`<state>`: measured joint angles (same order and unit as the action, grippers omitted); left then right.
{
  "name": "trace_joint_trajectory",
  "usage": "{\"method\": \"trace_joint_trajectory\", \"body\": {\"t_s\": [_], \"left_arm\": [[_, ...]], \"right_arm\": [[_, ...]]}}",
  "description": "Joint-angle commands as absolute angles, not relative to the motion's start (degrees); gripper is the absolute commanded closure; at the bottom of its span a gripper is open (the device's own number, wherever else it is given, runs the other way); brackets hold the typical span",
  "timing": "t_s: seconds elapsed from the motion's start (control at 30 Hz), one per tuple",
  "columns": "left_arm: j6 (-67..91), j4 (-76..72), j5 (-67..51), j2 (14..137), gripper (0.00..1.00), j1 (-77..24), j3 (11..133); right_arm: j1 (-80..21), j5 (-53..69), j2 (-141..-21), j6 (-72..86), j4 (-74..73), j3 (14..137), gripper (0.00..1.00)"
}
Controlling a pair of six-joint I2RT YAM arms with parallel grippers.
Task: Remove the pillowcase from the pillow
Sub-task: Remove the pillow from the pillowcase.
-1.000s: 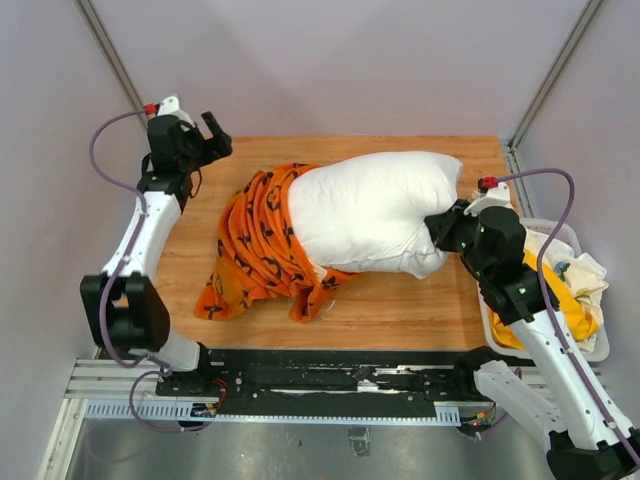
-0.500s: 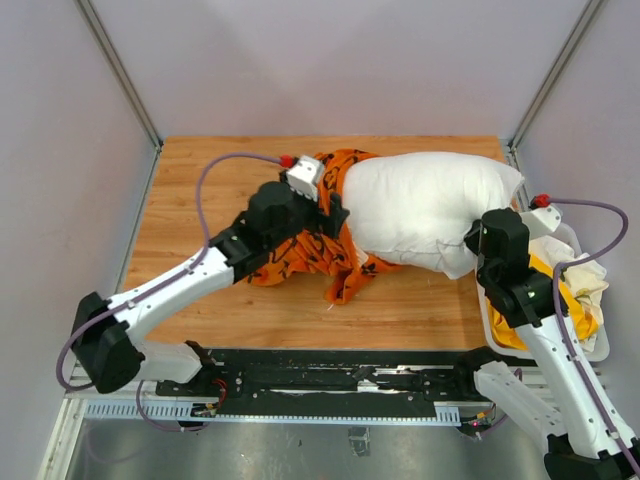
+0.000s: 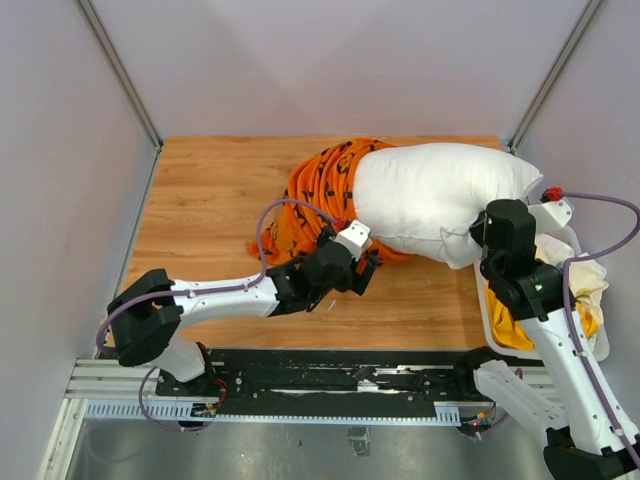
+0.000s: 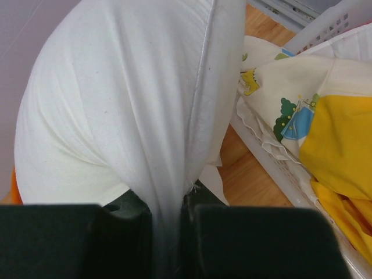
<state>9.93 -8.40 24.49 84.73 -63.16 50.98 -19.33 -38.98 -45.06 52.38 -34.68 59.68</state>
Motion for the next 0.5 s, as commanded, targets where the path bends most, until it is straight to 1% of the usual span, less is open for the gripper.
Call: {"method": "trace_joint_trajectory", "body": {"t_s": [0.0, 0.07, 0.1, 0.13, 0.2, 0.33, 0.37, 0.4, 0.47], "left_arm": [[11.2, -11.0, 32.1, 89.2, 0.01, -61.5, 52.8], [12.8, -12.3, 28.0, 90.8, 0.02, -58.6, 52.2], [13.9, -13.1, 25.1, 91.2, 0.05, -56.7, 51.7], [15.1, -13.6, 22.4, 91.5, 0.1, -54.5, 51.2], [17.0, -14.5, 17.3, 91.4, 0.29, -50.1, 50.1], [19.0, -16.1, 12.1, 88.6, 0.79, -41.2, 46.6], [19.5, -15.8, 11.6, 87.7, 0.94, -39.1, 45.9], [19.8, -15.6, 11.3, 86.7, 0.99, -36.8, 45.1], [20.9, -15.8, 10.6, 84.7, 1.0, -32.2, 43.4]], "right_arm": [[-17.6, -41.8, -43.8, 51.6, -28.4, 64.6, 0.99], [-17.6, -41.3, -43.0, 50.3, -27.8, 65.5, 0.99], [-17.6, -40.8, -42.6, 49.4, -27.2, 65.7, 0.99], [-17.6, -39.9, -42.2, 47.9, -26.5, 66.0, 0.99], [-17.6, -38.4, -41.9, 45.8, -25.8, 67.2, 0.99], [-17.6, -33.4, -43.2, 40.9, -25.8, 69.9, 0.99], [-17.6, -31.9, -43.7, 40.0, -25.8, 70.4, 0.99], [-17.6, -30.4, -44.3, 39.0, -25.8, 71.1, 0.99], [-17.6, -26.7, -45.4, 37.8, -26.1, 72.3, 0.99]]}}
